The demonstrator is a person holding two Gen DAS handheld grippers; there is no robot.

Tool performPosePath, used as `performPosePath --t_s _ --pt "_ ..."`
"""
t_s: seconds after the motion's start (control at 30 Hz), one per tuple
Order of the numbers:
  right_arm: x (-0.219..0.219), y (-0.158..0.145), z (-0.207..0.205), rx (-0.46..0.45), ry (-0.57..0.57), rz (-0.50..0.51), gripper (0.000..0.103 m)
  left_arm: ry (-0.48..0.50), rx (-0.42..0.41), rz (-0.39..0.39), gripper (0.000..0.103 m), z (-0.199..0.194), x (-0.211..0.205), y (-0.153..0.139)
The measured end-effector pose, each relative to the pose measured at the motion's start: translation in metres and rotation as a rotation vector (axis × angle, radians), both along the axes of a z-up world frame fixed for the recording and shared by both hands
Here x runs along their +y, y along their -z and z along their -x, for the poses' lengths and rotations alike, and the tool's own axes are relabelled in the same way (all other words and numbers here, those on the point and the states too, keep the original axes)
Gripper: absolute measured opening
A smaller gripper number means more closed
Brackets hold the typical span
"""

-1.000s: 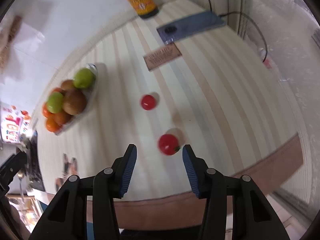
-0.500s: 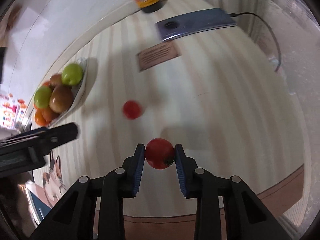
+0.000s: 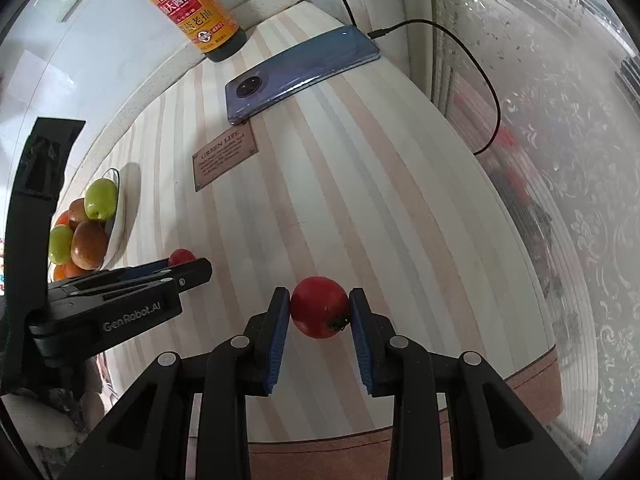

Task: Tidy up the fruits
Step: 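Grasp a red tomato with the right tool while the left tool grasps the other tomato, then carry both red tomatoes to the plate with both tools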

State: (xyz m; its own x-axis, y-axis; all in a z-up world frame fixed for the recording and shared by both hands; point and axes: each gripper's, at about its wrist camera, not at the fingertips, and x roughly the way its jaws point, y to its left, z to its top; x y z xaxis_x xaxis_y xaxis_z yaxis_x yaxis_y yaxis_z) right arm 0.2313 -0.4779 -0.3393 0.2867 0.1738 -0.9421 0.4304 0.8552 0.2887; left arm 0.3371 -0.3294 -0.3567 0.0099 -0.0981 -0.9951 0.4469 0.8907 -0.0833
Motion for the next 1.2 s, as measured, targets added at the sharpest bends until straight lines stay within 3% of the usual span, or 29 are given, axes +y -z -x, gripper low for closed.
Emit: performPosePath --t_s 0.1,0.3,0.53,0.83,1.2 --pt "0.0 0.0 -0.001 -0.001 0.004 -0.003 0.033 0.01 -0.006 0.009 0.024 0.001 -0.004 -0.001" --pt "0.0 -0.001 0.002 -0.003 0.004 -0.001 0.033 0.003 -0.015 0.029 0.024 0.004 -0.008 -0.003" --pt "0.006 -0.011 0.001 -0.018 -0.003 -0.014 0.033 -0.08 -0.036 0.114 0.023 0.001 0.027 -0.031" --pt "0.062 -0.029 -0.032 -0.073 -0.145 -0.115 0.033 -0.41 -0.02 0.286 0.023 -0.007 0.162 -0.076" --pt "0.217 -0.028 -0.096 -0.191 -0.403 -0.252 0.033 -0.814 0.031 0.434 0.023 -0.024 0.318 -0.066"
